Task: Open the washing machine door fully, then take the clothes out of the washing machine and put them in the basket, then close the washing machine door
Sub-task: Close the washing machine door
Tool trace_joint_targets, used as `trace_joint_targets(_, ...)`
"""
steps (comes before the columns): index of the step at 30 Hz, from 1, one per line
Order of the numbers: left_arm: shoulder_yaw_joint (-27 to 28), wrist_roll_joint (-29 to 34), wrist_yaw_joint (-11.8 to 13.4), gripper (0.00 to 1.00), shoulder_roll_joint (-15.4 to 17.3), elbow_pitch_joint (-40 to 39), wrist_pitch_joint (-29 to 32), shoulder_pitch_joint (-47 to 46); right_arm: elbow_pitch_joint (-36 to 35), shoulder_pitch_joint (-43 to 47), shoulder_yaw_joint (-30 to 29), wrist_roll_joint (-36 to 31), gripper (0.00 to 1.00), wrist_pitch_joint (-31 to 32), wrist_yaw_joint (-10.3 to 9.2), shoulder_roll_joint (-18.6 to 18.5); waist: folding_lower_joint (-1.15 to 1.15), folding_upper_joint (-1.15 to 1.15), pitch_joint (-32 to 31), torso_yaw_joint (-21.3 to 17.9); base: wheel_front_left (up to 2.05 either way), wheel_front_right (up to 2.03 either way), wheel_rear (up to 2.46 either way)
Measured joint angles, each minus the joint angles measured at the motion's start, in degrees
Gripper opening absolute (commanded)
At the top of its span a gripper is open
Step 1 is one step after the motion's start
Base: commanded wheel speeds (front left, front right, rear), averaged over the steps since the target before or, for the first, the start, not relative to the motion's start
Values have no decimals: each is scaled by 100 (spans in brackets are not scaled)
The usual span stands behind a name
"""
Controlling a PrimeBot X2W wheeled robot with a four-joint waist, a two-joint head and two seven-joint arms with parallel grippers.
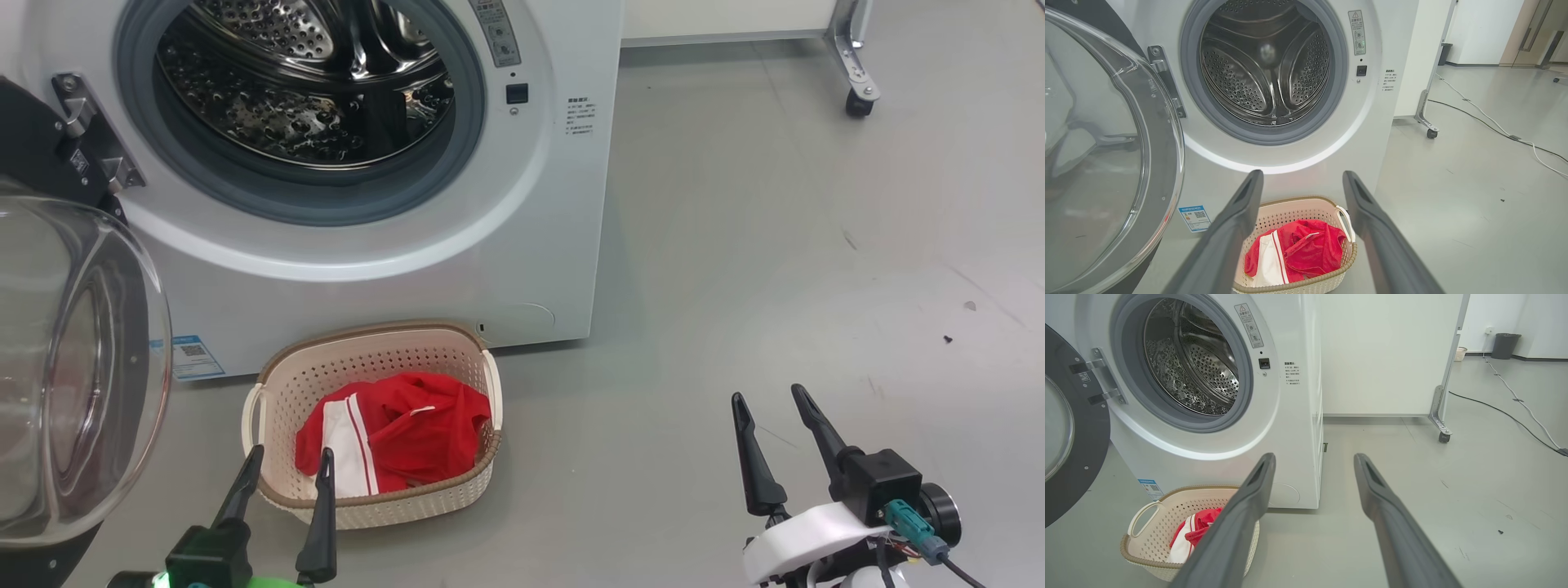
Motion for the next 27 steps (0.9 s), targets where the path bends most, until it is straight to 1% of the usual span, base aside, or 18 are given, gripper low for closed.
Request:
trace_joint_targets(6,-15,30,0,100,0,-22,-1,-4,-36,0,-46,-1,100,0,-1,1,0,0,38,176,0,0,0)
trace_joint_targets(11,-42,30,1,100,-1,-21,-7,-5,-48,0,-87,-15,100,0,1,-3,0,0,46,397,0,0,0)
trace_joint_targets(19,-38,26,34,100,-4,-18,-52,-8,-75,0,-103,-62,100,0,4,-58,0,0,61,864,0,0,0)
trace_joint_targets(20,-38,26,34,100,-4,-18,-52,-8,-75,0,-103,-62,100,0,4,-58,0,0,61,864,0,0,0)
trace_joint_targets(27,-45,7,53,100,-9,24,-102,-8,-73,0,-101,-109,100,0,11,-96,0,0,83,1368,0,0,0)
